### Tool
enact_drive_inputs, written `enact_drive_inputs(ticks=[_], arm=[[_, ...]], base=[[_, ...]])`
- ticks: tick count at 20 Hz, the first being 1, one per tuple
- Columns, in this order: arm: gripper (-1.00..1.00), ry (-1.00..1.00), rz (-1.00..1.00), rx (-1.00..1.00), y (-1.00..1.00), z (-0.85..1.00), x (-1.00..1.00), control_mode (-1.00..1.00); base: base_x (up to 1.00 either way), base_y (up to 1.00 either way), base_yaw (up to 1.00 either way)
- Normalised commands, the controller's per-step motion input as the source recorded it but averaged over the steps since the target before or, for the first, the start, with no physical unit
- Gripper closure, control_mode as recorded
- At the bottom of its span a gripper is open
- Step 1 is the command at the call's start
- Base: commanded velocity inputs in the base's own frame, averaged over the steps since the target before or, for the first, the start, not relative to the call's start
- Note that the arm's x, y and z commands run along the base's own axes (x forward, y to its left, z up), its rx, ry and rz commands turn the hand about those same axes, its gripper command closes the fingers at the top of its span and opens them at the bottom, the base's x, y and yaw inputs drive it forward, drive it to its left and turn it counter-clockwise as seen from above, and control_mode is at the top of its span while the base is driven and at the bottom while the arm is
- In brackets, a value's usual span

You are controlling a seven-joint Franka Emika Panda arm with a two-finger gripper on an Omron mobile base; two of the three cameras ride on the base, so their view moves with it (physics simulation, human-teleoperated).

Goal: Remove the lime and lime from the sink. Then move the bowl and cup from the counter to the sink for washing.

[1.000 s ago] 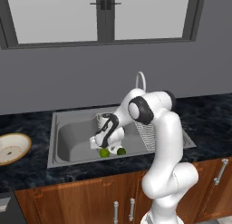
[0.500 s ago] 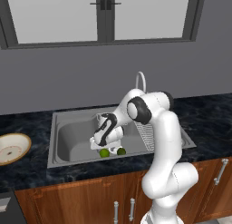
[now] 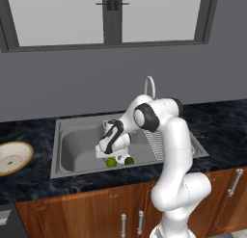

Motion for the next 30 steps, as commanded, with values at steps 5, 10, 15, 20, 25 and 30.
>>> enact_drive_inputs(ticks=[5,10,15,20,25,30], arm=[[-1.0,0.04,0.0,0.0,0.01,-0.12,0.07,-1.0],[-1.0,0.03,0.0,0.0,0.0,-0.1,0.05,-1.0],[-1.0,0.01,0.0,0.0,0.0,-0.1,0.06,-1.0],[-1.0,0.01,0.0,0.0,0.0,-0.13,0.0,-1.0],[-1.0,0.01,0.0,0.0,0.01,-0.09,0.0,-1.0],[-1.0,0.0,0.0,0.0,0.03,-0.07,0.0,-1.0]], base=[[0.0,0.0,0.0],[0.0,0.0,0.0],[0.0,0.0,0.0],[0.0,0.0,0.0],[0.0,0.0,0.0],[0.0,0.0,0.0]])
